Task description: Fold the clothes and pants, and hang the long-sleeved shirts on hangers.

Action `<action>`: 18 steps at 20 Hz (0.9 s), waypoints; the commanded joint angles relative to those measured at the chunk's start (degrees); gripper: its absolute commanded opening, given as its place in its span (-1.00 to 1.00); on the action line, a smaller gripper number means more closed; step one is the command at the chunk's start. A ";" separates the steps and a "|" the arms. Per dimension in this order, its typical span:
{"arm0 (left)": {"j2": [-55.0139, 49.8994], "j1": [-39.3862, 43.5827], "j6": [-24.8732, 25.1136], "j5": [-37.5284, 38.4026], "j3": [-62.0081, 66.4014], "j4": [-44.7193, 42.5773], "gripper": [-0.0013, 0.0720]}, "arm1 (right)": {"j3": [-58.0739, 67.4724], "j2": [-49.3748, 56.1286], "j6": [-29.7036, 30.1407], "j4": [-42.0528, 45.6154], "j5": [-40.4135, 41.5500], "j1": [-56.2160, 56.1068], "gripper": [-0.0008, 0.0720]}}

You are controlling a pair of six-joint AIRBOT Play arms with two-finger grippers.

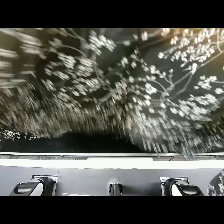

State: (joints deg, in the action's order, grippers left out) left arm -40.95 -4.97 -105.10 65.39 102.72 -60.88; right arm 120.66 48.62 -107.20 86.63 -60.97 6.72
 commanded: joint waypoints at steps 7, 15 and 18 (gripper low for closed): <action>-16.52 4.33 -2.95 -9.18 -23.82 3.06 -0.92 | 0.13 39.10 -2.51 -22.73 13.97 -0.15 -0.90; -43.98 8.63 -2.91 -23.30 -28.59 6.82 -0.92 | -4.63 61.64 2.36 -28.17 12.39 -7.74 -0.83; -49.66 8.63 -2.93 -23.21 -28.59 8.13 -0.92 | -4.92 62.58 2.47 -27.21 2.99 -7.50 -0.22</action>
State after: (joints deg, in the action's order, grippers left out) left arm -84.36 3.36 -108.03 43.88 74.52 -54.96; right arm 116.73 108.62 -105.95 59.81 -50.26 -0.14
